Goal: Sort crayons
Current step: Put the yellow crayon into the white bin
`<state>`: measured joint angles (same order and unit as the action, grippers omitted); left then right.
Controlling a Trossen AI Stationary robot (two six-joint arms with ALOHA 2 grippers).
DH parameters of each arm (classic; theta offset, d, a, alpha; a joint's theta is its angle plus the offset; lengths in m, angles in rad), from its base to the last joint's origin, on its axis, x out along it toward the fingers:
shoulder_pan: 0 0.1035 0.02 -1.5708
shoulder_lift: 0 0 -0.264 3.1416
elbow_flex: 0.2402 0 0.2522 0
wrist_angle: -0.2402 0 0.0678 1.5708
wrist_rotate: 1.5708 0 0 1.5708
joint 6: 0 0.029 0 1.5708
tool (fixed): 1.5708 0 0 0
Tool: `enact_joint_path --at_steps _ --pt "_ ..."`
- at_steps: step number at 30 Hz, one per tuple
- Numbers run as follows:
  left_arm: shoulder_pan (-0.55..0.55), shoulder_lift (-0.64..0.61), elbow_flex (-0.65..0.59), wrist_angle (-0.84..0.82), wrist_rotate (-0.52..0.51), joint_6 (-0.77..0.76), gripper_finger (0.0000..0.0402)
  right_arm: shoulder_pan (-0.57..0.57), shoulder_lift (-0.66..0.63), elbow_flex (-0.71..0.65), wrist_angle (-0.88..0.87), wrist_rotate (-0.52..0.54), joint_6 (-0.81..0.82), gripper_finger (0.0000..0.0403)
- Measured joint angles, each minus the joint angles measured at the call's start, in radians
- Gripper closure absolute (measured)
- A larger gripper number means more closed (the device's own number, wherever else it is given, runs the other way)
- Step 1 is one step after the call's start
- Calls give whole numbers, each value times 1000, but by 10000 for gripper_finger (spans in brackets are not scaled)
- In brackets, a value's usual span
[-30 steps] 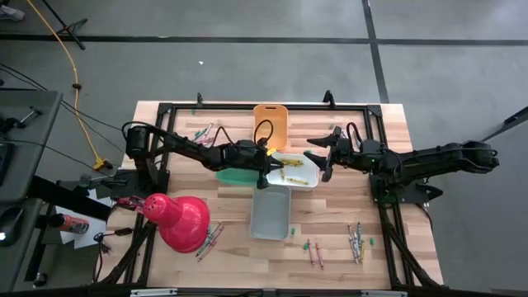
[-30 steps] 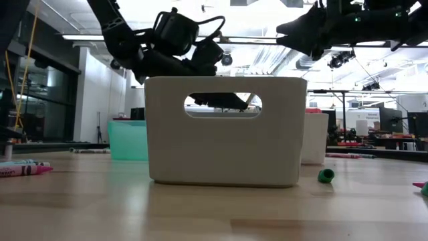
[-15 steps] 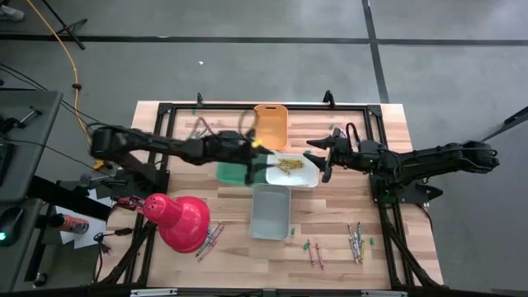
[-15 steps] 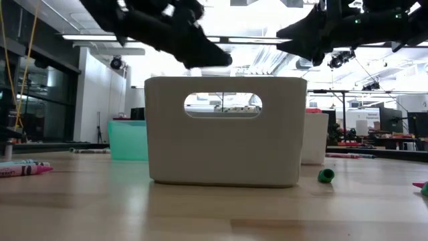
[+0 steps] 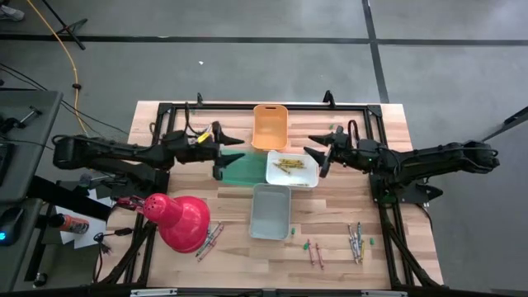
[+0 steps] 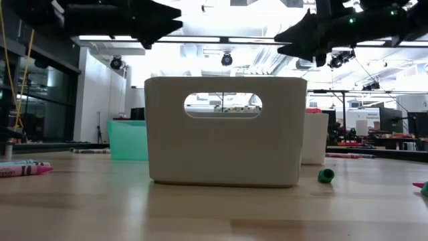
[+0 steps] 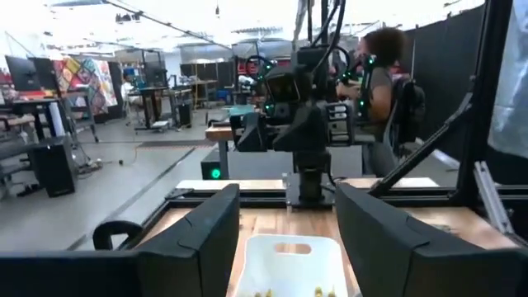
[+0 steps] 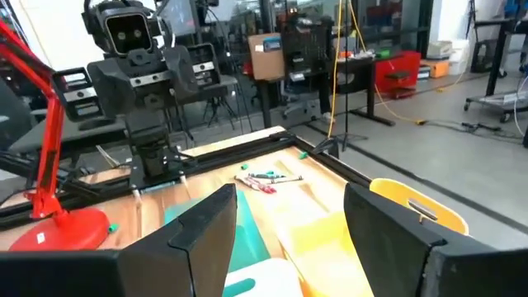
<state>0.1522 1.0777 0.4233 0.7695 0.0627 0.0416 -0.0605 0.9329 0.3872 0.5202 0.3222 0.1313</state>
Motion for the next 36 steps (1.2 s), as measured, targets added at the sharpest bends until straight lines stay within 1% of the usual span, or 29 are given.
enact_joint_path --at_steps 4,5,7,10,12,13,15,17,18,21,23,24,27,28,31,34,36 --pt "0 -87 0 -136 -2 -4 215 0 3 52 -144 26 5 183" --pt "0 -107 0 -166 -18 4 215 0 3 59 -176 40 14 183" --pt "0 -148 -1 -222 -75 19 215 0 3 61 -221 69 48 183" --pt "0 -193 0 -255 -167 17 215 0 3 61 -277 81 83 183" --pt "0 -208 0 -255 -205 7 215 0 3 61 -310 81 127 183" --pt "0 -211 0 -255 -206 -1 215 0 3 61 -321 77 172 183" --pt "0 -211 0 -257 -205 -11 215 2 0 75 -389 19 276 183" --pt "0 -211 0 -258 -204 -3 215 3 -4 133 -540 -77 350 183" --pt "0 -208 0 -254 -204 5 215 7 -4 176 -644 -114 394 183" --pt "0 -204 0 -250 -204 21 215 47 16 326 -1048 -142 572 183" --pt "0 -204 0 -249 -204 21 215 103 42 416 -1291 -135 695 183" --pt "0 -204 0 -249 -204 21 215 137 57 455 -1382 -136 761 183" --pt "0 -204 0 -250 -204 14 215 259 104 521 -1576 -150 975 183" --pt "0 -204 0 -250 -204 15 215 304 120 528 -1600 -165 1050 183" --pt "-2 -204 0 -252 -204 14 215 448 171 520 -1594 -243 1258 183" --pt "-2 -204 0 -259 -204 11 215 594 249 498 -1579 -318 1480 183" --pt "-2 -204 0 -266 -204 -6 215 684 310 490 -1564 -388 1631 183"
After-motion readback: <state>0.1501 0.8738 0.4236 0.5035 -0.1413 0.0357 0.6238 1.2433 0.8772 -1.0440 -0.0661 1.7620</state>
